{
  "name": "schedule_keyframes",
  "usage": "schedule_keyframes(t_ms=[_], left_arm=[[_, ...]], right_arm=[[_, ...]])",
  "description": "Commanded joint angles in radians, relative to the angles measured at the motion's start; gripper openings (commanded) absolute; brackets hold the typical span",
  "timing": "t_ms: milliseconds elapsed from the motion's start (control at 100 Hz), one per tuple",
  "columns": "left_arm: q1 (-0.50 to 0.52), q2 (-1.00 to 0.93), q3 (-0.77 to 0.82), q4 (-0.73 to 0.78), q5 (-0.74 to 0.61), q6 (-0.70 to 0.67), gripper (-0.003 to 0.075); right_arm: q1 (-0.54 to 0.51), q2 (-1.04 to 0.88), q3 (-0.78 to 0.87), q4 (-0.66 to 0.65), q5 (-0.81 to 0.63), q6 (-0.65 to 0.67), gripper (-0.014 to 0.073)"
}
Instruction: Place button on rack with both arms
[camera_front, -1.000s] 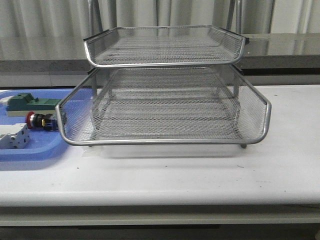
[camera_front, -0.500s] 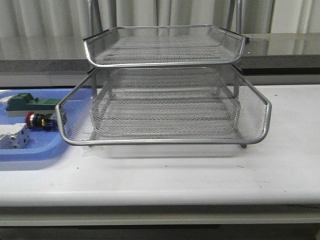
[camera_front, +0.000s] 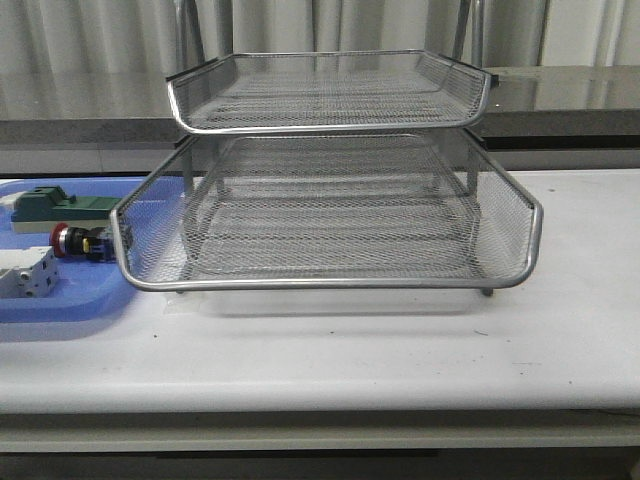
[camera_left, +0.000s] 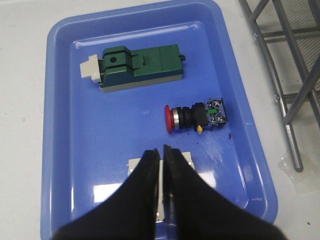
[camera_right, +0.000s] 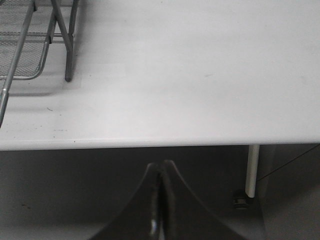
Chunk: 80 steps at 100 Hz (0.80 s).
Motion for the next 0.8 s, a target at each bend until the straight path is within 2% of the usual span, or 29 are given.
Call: schedule_keyframes(t_ms=[0,140,210,610,790], left_arm=[[-0.007,-0.025,-0.038,-0.001,-0.046,0.013,0.018],[-0.007,-0.025,-0.038,0.007,-0.048,0.013,0.0482],[-0.007,-0.025,-0.038,0.009,-0.051,0.013,0.0552],[-0.007,-0.025,-0.04,0.0,-0.1,0.016,0.0545],[-0.007,0.002,-0.118,-0.006,-0.069,0.229,0.0545]], right_arm=[[0.001,0.004,-0.033,-0.025,-0.059,-0.001,-0.0068],[0.001,0.004,-0.033,-0.025,-0.059,-0.001,-0.0068],[0.001,0.004,-0.033,-0.025,-0.059,-0.001,-0.0068],[0.001,0.004,-0.033,-0.025,-0.059,-0.001,-0.0068],[0.001,0.004,-0.033,-0.025,-0.059,-0.001,-0.0068]])
